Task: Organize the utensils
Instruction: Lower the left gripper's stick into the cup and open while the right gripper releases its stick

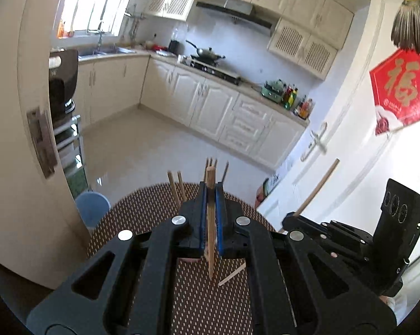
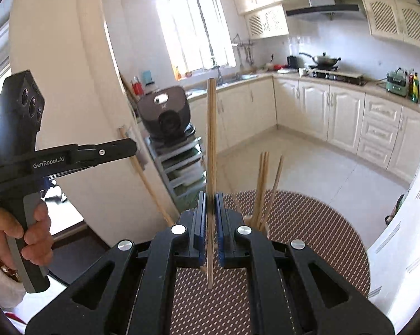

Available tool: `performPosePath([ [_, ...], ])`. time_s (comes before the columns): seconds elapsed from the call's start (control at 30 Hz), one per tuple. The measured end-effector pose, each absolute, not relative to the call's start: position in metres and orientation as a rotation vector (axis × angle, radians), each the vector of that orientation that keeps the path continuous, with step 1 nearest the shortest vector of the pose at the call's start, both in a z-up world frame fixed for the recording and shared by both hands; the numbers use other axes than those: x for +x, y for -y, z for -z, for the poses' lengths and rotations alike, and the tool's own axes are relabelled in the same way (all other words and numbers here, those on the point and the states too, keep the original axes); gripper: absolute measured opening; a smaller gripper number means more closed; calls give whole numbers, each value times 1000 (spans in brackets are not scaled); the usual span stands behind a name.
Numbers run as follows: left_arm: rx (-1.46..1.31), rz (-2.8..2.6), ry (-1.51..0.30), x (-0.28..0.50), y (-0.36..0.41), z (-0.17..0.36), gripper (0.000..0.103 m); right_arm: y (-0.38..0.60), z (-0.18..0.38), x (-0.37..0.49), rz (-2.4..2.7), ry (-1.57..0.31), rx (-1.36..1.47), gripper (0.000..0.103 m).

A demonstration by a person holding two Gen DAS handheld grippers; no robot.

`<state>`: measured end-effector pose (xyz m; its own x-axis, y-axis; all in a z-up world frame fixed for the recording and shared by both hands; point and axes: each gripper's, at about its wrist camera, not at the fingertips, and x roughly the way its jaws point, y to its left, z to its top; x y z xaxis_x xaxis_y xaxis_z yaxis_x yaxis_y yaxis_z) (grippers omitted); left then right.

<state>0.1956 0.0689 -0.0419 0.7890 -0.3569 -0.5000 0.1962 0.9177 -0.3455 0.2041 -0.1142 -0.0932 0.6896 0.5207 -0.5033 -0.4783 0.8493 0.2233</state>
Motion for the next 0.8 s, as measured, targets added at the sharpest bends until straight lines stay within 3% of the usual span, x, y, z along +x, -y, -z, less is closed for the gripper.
performPosePath([
  [0.8,-291,232,-584,281,-50,44,6,146,124,299,-549,-613,109,5],
])
